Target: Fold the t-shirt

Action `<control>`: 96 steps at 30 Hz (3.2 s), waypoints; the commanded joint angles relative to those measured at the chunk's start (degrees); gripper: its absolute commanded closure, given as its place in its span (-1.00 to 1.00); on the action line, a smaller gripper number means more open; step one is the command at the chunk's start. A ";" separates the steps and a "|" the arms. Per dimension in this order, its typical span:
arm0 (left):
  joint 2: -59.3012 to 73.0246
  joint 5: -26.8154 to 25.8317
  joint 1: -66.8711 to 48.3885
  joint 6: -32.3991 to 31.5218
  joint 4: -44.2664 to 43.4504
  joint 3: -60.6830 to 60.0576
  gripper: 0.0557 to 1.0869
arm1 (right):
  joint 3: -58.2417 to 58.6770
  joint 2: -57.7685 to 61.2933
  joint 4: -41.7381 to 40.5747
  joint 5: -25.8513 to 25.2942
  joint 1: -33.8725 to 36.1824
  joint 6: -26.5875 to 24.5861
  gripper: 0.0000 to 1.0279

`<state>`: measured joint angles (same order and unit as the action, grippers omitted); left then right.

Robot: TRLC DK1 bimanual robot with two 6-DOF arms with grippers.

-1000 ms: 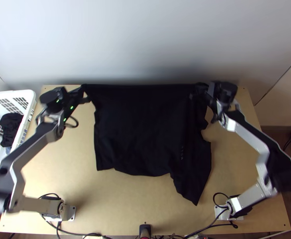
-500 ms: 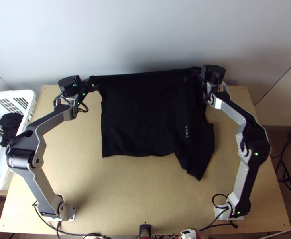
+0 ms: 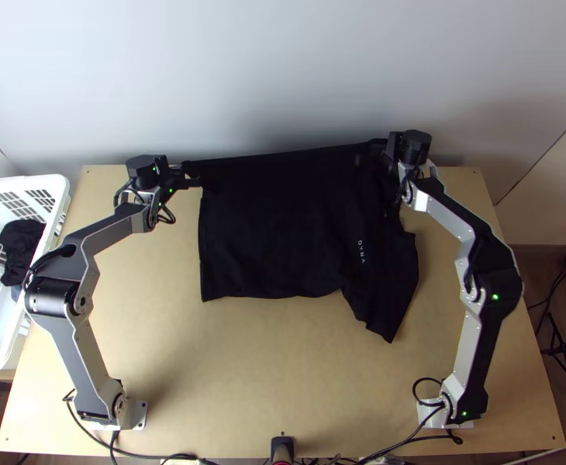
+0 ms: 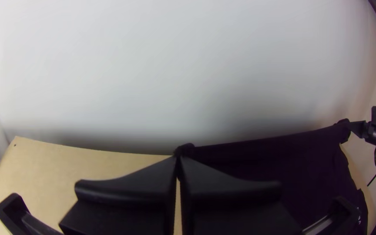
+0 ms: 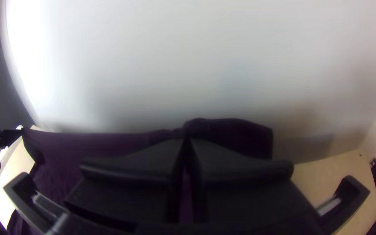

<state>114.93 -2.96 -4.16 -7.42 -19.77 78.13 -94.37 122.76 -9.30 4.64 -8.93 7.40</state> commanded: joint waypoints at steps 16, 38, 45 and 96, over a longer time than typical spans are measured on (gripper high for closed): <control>-13.42 -0.73 -3.22 3.11 0.87 -21.17 0.92 | 30.73 -20.19 4.03 -0.87 -1.18 -2.74 0.94; -16.59 -0.82 -4.54 1.27 9.84 -23.81 -0.89 | 37.06 -18.87 12.02 -0.60 -4.34 -5.99 -0.96; -24.50 -0.82 -6.12 -1.19 15.81 -25.92 -0.90 | 41.37 -33.02 14.05 0.45 -3.90 -4.85 -0.94; -45.59 -9.43 -15.52 -12.44 39.37 -40.86 -0.90 | 56.84 -65.19 58.26 8.45 -5.13 2.09 -0.72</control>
<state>68.34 -13.30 -20.03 -19.40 20.38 37.74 -37.19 55.66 46.68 12.56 -13.34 10.63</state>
